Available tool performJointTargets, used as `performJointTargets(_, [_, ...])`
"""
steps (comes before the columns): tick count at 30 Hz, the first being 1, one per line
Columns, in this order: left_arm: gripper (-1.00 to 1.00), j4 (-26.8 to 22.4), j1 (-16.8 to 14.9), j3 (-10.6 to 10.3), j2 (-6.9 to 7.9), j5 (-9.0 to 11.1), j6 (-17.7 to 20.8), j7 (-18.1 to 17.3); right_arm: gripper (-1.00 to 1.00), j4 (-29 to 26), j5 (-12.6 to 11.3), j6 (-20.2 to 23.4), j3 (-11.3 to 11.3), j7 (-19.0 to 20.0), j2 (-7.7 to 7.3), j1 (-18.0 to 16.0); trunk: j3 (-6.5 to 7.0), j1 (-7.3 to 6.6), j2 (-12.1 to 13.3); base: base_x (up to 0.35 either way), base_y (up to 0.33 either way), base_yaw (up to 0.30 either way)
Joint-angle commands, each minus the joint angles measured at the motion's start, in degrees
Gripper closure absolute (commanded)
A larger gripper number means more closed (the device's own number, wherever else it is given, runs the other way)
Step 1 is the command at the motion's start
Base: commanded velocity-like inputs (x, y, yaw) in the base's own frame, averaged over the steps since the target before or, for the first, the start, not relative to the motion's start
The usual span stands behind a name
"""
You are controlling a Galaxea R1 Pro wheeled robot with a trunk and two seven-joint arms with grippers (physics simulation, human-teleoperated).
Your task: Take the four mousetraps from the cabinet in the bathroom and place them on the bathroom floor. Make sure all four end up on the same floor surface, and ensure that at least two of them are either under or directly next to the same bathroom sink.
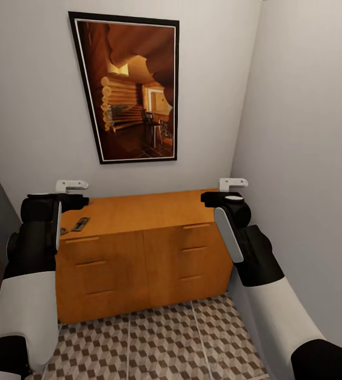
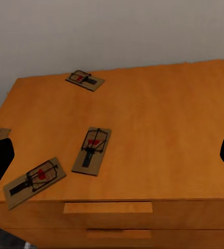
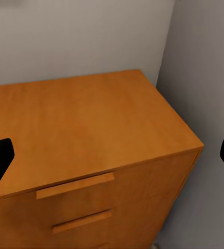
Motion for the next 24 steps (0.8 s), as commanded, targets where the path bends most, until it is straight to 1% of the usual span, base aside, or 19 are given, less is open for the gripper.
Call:
performJointTargets(1, [-1.00, 0.3, 0.0, 0.5, 0.02, -0.6, 0.2, -0.6, -1.00, 0.0, -0.6, 0.1, 0.1, -0.6, 0.01, 0.0, 0.12, -0.22, 0.4, 0.000, 0.000, 0.000])
performJointTargets(5, [-1.00, 1.9, 0.0, 2.8, 0.06, -0.6, 0.1, -0.6, -1.00, 0.0, -0.6, 0.1, 0.3, -0.6, 0.04, 0.5, 0.83, -1.10, 2.0, 0.000, 0.000, 0.000])
performJointTargets(8, [-1.00, 3.0, 0.0, 4.2, 0.11, -0.6, 0.1, -0.5, -1.00, 0.0, -0.6, 0.1, 1.3, -0.6, 0.05, 0.7, 1.37, -1.76, 3.2, 0.000, 0.000, 0.000])
performJointTargets(15, [-1.00, 6.6, 0.0, 5.9, 0.58, -0.7, 0.1, -0.5, -1.00, 0.1, -0.6, 0.1, 5.0, -0.6, 0.06, 1.1, 2.63, -3.30, 6.0, 0.000, 0.000, 0.000])
performJointTargets(16, [-1.00, 7.9, 0.0, 6.4, 0.83, -0.7, 0.1, -0.5, -1.00, 0.1, -0.6, 0.1, 5.9, -0.6, 0.08, 1.4, 2.81, -3.52, 6.4, 0.000, 0.000, 0.000])
performJointTargets(20, [-1.00, 10.1, 0.0, 7.6, 1.25, -0.7, 0.1, -0.5, -1.00, 0.1, -0.6, 0.1, 7.2, -0.6, 0.14, 1.8, 3.53, -4.40, 8.0, 0.000, 0.000, 0.000])
performJointTargets(24, [-1.00, 11.5, 0.0, 8.4, 1.44, -0.7, 0.1, -0.5, -1.00, 0.1, -0.7, 0.1, 7.9, -0.6, 0.31, 2.0, 4.25, -5.27, 9.6, 0.000, 0.000, 0.000])
